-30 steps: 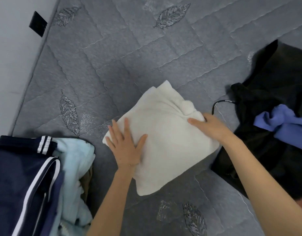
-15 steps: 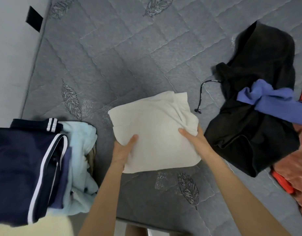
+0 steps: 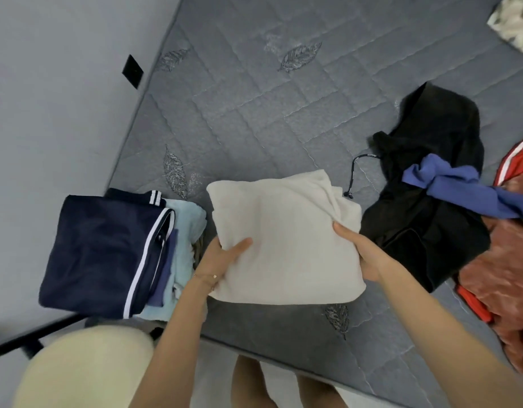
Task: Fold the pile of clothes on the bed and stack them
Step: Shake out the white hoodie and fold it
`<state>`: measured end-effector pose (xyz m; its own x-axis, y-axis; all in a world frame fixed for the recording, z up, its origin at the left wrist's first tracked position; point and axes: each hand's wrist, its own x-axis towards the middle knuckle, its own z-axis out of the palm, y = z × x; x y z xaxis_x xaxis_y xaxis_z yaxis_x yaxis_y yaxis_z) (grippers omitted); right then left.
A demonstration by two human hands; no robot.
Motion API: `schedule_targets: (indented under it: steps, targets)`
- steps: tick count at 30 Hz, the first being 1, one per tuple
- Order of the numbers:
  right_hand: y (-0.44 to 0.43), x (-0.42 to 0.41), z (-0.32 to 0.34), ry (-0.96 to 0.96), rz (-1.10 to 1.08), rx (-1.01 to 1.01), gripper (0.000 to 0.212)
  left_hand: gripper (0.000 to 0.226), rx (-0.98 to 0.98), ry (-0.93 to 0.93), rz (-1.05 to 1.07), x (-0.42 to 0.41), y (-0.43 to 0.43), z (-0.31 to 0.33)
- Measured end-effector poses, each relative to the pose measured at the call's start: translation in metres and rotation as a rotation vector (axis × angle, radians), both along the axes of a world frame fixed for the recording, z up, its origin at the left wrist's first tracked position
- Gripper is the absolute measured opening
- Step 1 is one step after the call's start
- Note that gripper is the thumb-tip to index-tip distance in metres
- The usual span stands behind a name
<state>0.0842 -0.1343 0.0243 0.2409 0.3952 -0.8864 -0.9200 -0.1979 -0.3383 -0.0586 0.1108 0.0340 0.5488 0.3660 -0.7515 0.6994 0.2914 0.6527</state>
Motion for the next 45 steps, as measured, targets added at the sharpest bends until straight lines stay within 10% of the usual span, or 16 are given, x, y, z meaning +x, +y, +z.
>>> schedule_targets:
  steps: [12,24,31,45]
  targets:
    - [0.113,-0.087,0.099,-0.304,-0.039,-0.079,0.045,0.045,0.215,-0.182,-0.018,-0.082,0.098,0.104]
    - [0.299,-0.212,0.055,-0.249,-0.151,0.015,0.090,0.015,0.320,-0.096,-0.113,-0.168,0.309,0.087]
    - [0.335,-0.240,-0.015,-0.352,-0.248,-0.276,0.015,0.030,0.585,0.068,-0.062,-0.178,0.330,-0.027]
    - [0.321,-0.231,-0.024,-0.657,0.028,-0.532,0.047,0.074,0.863,0.140,-0.169,-0.176,0.327,-0.043]
